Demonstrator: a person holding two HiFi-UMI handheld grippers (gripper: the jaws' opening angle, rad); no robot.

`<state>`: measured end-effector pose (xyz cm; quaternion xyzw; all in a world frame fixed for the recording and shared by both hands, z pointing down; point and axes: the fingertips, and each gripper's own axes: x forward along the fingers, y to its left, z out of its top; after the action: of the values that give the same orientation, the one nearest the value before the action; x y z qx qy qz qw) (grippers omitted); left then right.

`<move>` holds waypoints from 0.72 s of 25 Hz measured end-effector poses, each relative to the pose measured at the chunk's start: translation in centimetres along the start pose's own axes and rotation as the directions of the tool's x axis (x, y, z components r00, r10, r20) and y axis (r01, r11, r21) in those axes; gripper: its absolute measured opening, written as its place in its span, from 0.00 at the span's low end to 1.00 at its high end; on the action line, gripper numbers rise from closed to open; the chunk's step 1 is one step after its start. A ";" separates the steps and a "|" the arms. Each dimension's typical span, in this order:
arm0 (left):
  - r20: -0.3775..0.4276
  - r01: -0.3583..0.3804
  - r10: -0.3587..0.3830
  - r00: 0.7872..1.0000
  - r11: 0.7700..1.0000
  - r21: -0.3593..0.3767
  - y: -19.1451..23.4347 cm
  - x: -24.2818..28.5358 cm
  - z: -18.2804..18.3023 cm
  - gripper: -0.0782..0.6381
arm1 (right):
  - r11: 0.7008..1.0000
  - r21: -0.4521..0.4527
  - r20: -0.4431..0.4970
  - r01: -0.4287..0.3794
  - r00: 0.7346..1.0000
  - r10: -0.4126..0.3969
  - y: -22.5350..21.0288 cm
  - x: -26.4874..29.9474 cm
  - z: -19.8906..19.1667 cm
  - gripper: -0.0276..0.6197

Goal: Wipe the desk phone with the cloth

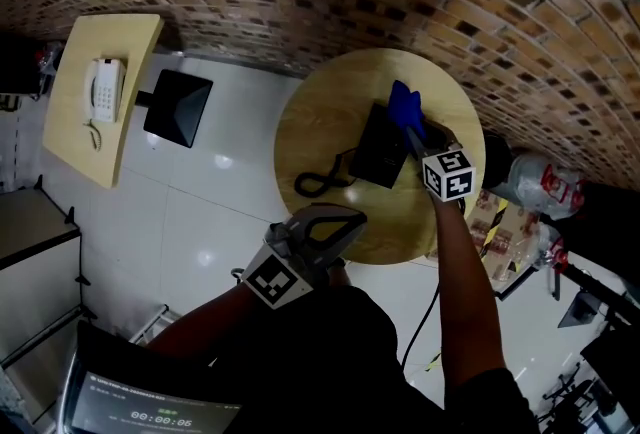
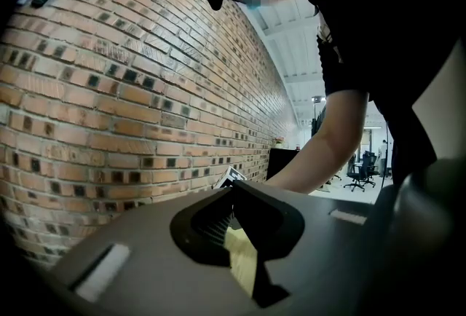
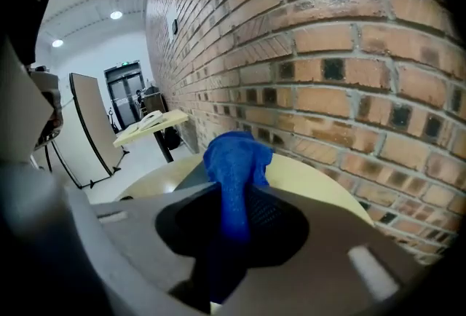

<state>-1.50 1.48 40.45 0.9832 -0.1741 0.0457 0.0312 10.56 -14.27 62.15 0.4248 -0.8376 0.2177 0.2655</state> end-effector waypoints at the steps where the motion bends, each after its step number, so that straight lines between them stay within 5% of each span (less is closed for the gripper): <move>1: -0.001 -0.003 0.003 1.000 1.000 -0.001 0.1 -0.1 -0.1 0.11 | 1.000 -0.008 -0.007 -0.002 1.000 0.002 0.2 0.0 -0.1 0.18; 18: -0.018 0.004 -0.004 1.000 1.000 -0.014 -0.4 0.5 -0.8 0.11 | 0.988 -0.034 -0.163 -0.150 0.976 0.143 10.0 -1.6 -10.8 0.18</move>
<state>-1.02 1.73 41.24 0.9829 -0.1720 0.0532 0.0397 5.86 -1.47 68.00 0.3369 -0.8473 0.2508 0.3250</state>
